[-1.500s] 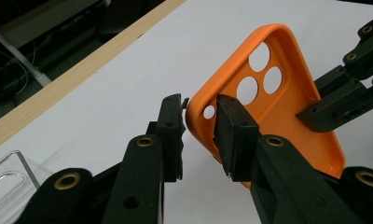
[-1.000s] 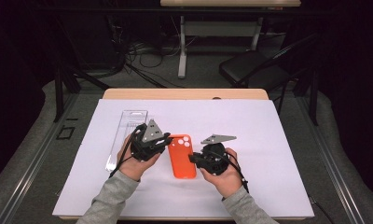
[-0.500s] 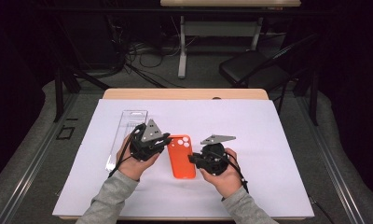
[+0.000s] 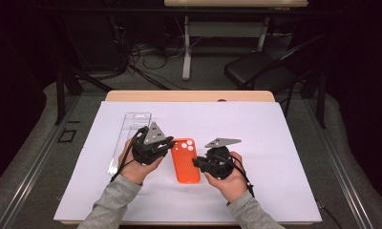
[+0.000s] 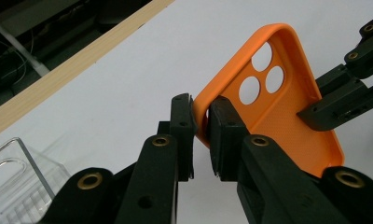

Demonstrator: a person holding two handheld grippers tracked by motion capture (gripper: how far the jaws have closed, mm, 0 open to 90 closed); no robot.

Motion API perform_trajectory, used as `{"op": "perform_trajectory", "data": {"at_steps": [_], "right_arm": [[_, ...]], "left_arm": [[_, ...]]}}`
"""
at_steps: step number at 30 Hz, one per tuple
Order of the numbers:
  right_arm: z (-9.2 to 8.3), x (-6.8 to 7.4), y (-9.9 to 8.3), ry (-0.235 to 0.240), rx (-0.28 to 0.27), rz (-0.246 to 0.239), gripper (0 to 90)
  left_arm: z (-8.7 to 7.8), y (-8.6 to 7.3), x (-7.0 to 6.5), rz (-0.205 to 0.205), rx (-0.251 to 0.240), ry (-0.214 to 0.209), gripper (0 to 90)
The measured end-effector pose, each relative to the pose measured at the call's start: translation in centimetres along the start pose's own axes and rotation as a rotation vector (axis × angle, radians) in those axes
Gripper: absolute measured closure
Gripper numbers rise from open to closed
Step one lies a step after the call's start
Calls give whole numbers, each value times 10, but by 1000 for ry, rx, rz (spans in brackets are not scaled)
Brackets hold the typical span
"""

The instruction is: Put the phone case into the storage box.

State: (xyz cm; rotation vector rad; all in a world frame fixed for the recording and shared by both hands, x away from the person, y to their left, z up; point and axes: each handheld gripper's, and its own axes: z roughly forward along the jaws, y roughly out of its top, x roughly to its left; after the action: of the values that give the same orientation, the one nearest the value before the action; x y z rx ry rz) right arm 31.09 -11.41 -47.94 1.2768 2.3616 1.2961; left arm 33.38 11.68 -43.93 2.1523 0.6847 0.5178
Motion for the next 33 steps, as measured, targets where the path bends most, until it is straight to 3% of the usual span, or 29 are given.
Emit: {"op": "perform_trajectory", "data": {"at_steps": [33], "right_arm": [[1, -1, 0, 26, -5, 26, 785]], "left_arm": [[-3, 0, 4, -10, -3, -1, 818]]}}
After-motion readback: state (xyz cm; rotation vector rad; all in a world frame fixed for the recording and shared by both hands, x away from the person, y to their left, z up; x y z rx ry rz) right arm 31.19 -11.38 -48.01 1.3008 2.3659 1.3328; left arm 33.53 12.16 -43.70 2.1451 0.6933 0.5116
